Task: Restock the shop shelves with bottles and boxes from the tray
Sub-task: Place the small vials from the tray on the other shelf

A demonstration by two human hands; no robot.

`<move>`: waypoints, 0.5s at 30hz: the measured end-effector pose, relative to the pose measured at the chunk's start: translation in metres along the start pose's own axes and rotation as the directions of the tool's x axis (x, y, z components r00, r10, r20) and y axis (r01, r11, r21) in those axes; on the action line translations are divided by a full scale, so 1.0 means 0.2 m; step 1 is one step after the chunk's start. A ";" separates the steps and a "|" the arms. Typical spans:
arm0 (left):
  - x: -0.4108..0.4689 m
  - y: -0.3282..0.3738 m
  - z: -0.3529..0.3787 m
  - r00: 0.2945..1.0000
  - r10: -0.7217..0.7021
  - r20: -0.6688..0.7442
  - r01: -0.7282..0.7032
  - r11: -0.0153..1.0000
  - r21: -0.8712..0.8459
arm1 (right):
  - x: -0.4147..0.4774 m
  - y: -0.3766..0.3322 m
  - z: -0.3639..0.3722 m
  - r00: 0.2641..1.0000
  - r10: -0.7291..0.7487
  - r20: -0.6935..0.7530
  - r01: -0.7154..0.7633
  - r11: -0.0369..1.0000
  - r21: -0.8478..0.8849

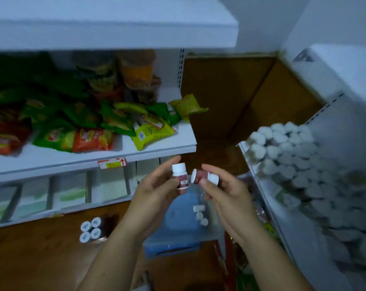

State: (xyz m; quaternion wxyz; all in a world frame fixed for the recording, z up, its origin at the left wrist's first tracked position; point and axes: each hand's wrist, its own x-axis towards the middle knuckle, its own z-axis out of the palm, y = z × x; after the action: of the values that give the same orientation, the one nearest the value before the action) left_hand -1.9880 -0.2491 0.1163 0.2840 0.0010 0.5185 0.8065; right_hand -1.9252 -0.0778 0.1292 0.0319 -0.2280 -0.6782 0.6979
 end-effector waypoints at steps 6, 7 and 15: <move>-0.36 0.54 0.37 0.965 0.258 -0.035 -0.256 0.965 0.048 | -0.33 -0.65 -0.09 0.979 -0.202 -0.034 0.204 0.976 0.071; -0.42 0.63 0.42 0.955 0.293 -0.037 -0.291 0.956 0.047 | -0.37 -0.74 -0.10 0.973 -0.227 -0.051 0.231 0.967 0.103; -0.80 1.03 0.72 0.894 0.447 0.004 -0.442 0.882 0.165 | -0.64 -1.17 -0.11 0.919 -0.380 0.103 0.337 0.894 0.296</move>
State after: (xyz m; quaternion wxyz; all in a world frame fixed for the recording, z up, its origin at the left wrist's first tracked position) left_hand -1.9046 -0.2635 0.4023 0.0817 0.1288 0.5729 0.8053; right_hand -1.8654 -0.0848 0.3905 0.1376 -0.0363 -0.6064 0.7823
